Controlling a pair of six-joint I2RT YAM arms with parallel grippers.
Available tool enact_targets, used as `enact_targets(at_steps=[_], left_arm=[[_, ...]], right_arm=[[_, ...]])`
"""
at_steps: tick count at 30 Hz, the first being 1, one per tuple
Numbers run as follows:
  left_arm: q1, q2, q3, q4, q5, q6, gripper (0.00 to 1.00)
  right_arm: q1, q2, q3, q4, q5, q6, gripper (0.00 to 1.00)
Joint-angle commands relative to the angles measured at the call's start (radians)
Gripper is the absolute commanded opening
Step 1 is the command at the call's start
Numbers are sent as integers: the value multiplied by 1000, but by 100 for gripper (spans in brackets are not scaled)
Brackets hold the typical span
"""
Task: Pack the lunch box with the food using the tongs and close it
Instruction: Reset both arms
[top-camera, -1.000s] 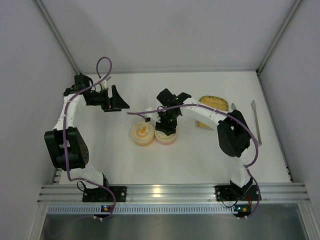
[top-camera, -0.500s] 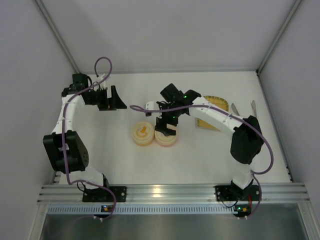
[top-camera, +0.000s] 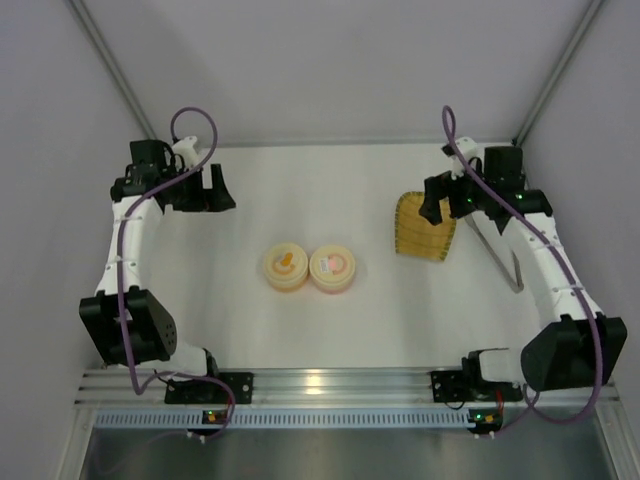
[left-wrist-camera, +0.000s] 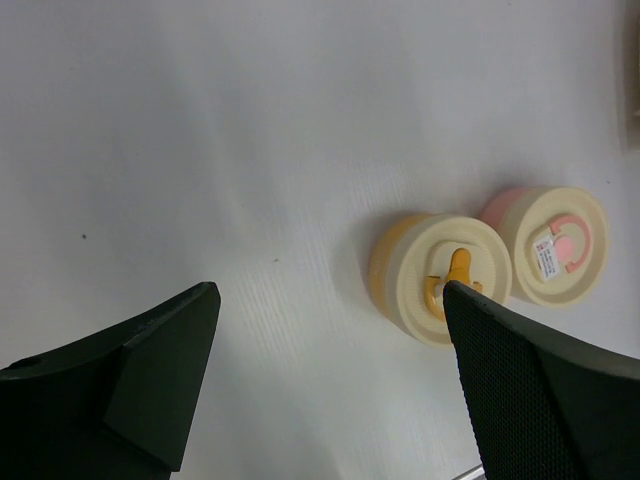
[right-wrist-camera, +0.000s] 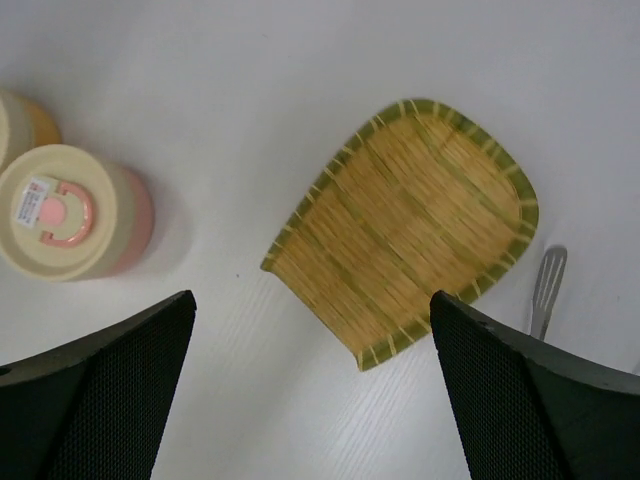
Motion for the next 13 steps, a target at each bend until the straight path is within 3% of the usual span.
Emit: enact_targets(at_steps=[1, 3, 6, 13], left_arm=[[6, -52, -43, 64, -143, -42, 98], [6, -64, -68, 66, -157, -32, 98], [5, -102, -125, 95, -183, -15, 98], [5, -121, -146, 84, -217, -16, 98]], right_arm=[[-134, -103, -146, 109, -6, 131, 99], [-275, -118, -185, 106, -32, 140, 99], [-366, -117, -217, 69, -57, 107, 99], [-388, -97, -229, 49, -83, 77, 99]])
